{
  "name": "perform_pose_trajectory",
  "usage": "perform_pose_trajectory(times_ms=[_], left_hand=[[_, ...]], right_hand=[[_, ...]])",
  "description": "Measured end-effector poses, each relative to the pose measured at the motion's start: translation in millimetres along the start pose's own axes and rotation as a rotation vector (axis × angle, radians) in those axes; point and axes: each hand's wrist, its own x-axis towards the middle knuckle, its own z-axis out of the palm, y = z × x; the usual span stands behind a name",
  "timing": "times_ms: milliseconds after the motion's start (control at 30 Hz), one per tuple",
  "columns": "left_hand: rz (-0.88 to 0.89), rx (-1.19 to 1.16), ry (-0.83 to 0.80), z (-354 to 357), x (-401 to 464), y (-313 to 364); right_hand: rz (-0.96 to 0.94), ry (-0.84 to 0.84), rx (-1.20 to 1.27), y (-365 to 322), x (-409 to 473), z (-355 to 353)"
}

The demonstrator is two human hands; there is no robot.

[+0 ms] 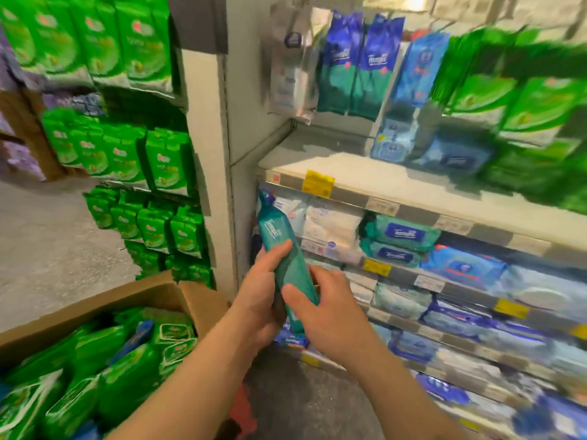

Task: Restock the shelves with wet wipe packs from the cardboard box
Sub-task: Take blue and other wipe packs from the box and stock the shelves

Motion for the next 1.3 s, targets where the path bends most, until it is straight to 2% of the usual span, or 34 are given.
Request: perform_pose_trajectory(times_ms=[300,367,500,667,833,1067,1300], left_hand=[[0.137,0.094,-0.101,102.9,16.3,-14.9],[0.162,0.195,-0.091,109.5,22.3,-8.5],[0.204,0.397,-0.093,114.3,39.8,5.8],[0.202,0.554,-0.197,112.0,68.8,13.2],[0.336,0.525,-0.263,119.1,109.4,41.8],[0.454,0.461,-0.350,144.5,172.8,95.8],[0.609,0.550,-0.474,171.8,210.4,133.2]], right_hand=[[0.060,0.059,0.090,32.6,20.2,-108.2],[0.064,0.089,0.212,36.7,29.4,-121.0],[0.067,0.120,0.609,40.3,53.4,-134.8],[0.001,0.177,0.831,36.5,94.0,-151.2],[-0.078,0.158,0.807,20.4,142.8,-162.2],[-0.157,0.265,0.705,-20.0,213.9,-173.2],[-0.302,0.329,0.690,-35.2,251.7,-199.2]])
